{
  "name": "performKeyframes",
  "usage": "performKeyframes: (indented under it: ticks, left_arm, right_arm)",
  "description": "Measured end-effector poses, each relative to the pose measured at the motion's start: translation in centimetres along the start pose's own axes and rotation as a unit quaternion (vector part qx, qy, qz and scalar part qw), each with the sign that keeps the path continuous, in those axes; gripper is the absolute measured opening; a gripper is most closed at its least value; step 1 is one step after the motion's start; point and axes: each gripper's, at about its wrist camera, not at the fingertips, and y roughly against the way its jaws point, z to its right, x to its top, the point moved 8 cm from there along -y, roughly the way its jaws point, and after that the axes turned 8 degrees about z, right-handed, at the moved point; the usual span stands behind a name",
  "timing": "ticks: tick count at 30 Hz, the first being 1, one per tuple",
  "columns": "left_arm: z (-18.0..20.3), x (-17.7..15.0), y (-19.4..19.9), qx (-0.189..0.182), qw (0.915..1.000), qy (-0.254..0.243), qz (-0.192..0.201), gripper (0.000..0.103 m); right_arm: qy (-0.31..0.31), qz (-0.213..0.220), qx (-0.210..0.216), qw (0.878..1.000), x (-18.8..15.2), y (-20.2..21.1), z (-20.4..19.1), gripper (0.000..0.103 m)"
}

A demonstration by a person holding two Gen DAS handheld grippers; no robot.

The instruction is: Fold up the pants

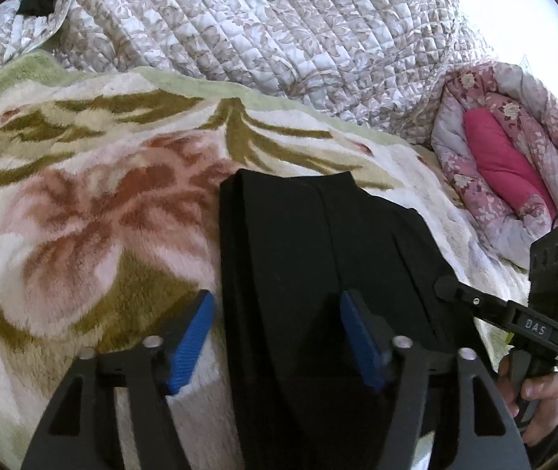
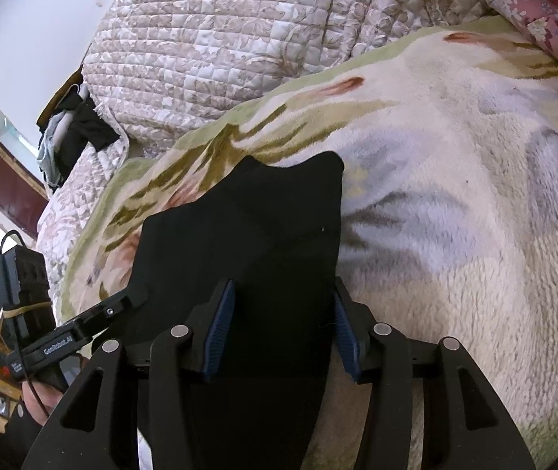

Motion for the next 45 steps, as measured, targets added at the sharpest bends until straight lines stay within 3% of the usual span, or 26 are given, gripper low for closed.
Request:
performKeyframes:
  ticks: [4, 10, 13, 14, 17, 21, 30, 40, 45]
  left_arm:
    - [0.4, -0.4, 0.6, -0.003, 1.0000, -0.003, 0.001, 0.052]
    - [0.2, 0.1, -0.1, -0.006, 0.9999, 0.000, 0.009, 0.050]
    - [0.2, 0.3, -0.4, -0.006, 0.9999, 0.000, 0.011, 0.048]
    - [0.2, 0.3, -0.3, -0.004, 0.9999, 0.000, 0.012, 0.046]
    - [0.6, 0.7, -0.1, 0.006, 0.9997, -0.016, 0.016, 0.035]
    - [2.2, 1.6, 1.0, 0.020, 0.9984, -0.047, 0.026, 0.025]
    - [3.3, 4.7, 2.2, 0.024, 0.9959, -0.077, 0.042, 0.023]
    - [-0.1, 11.5, -1.2, 0.050, 0.9923, -0.096, 0.060, 0.024]
    - [-3.4, 11.7, -5.6, 0.073, 0.9926, -0.091, 0.035, 0.028]
  right_arm:
    - [0.002, 0.000, 0.004, 1.000, -0.4, 0.3, -0.3, 0.047]
    - [0.015, 0.001, -0.002, 1.000, 0.3, -1.4, -0.2, 0.042]
    - [0.007, 0.001, -0.004, 1.000, 0.4, -1.5, 0.0, 0.034]
    - [0.004, 0.002, -0.004, 1.000, 0.4, -1.3, 0.0, 0.027]
    - [0.007, 0.007, -0.003, 1.000, 0.6, -0.6, -0.6, 0.017]
    - [0.021, 0.022, 0.001, 1.000, 1.3, 0.8, -2.4, 0.016]
    - [0.042, 0.042, 0.030, 0.998, 4.9, 0.7, -5.9, 0.016]
    - [0.056, 0.037, 0.050, 0.997, 11.2, -6.2, -6.2, 0.016]
    - [0.054, 0.005, 0.026, 0.998, 10.7, -11.2, -3.3, 0.020]
